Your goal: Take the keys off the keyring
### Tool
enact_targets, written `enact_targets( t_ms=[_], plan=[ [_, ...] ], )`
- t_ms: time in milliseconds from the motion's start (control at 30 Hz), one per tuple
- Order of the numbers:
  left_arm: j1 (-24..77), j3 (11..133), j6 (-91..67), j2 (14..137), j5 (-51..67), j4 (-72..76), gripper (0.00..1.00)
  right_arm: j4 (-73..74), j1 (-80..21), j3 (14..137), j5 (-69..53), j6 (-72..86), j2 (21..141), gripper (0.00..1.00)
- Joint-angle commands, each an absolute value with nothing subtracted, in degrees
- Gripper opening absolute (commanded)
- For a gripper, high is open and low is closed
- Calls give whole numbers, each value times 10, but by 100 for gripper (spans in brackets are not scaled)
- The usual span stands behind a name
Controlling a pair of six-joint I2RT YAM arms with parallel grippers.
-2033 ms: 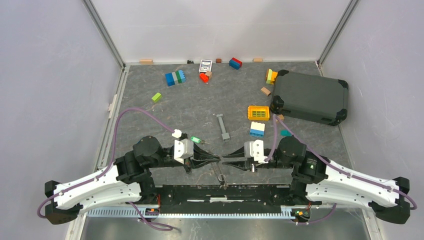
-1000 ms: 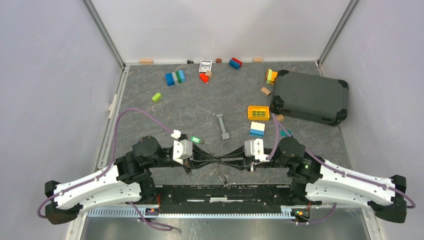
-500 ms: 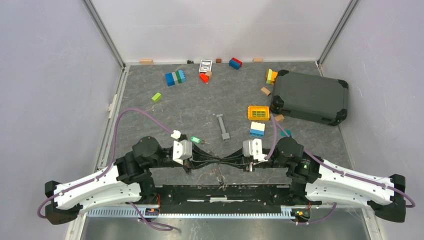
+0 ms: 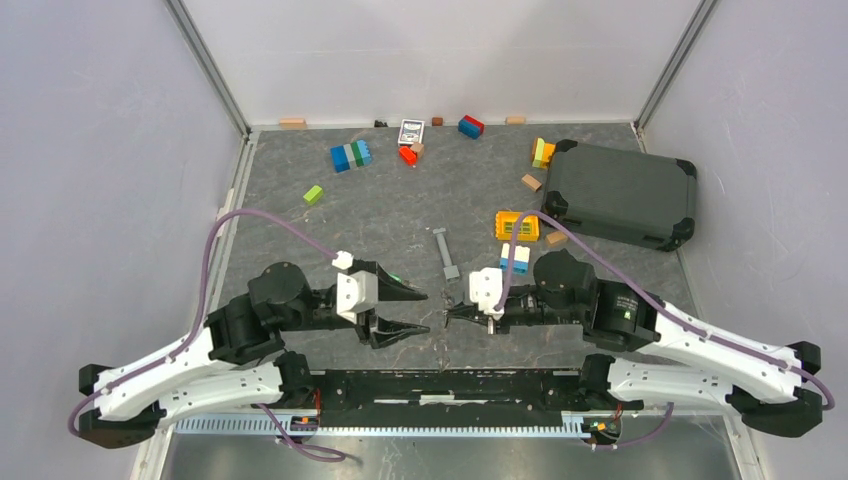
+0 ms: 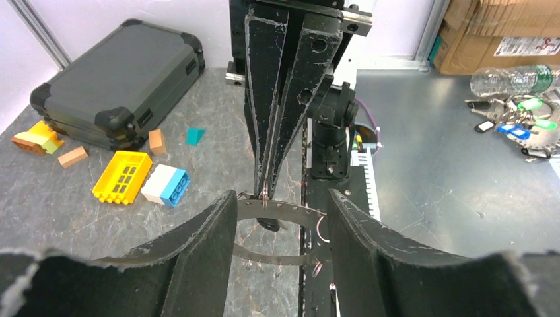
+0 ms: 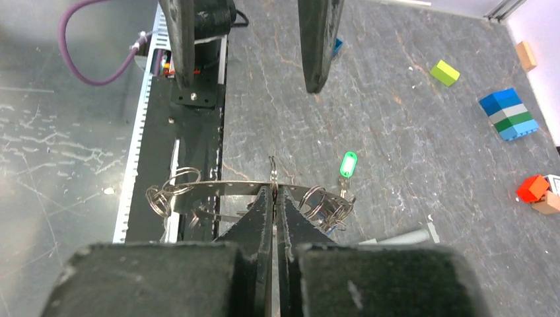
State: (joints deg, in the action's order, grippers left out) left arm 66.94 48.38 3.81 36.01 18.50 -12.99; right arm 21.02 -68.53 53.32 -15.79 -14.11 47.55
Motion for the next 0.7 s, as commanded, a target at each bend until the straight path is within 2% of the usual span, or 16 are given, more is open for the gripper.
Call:
enact_targets(
  t_ms=[0, 300, 667],
  plan=[
    [670, 527, 75, 409, 183, -195, 57, 314, -686, 616, -151, -171, 513, 0],
    [671, 527, 95, 442, 166, -168, 54, 423, -686, 736, -141, -146, 588, 0],
    [670, 490, 92, 410, 143, -125, 54, 563, -686, 840, -101, -135, 669, 0]
  ],
)
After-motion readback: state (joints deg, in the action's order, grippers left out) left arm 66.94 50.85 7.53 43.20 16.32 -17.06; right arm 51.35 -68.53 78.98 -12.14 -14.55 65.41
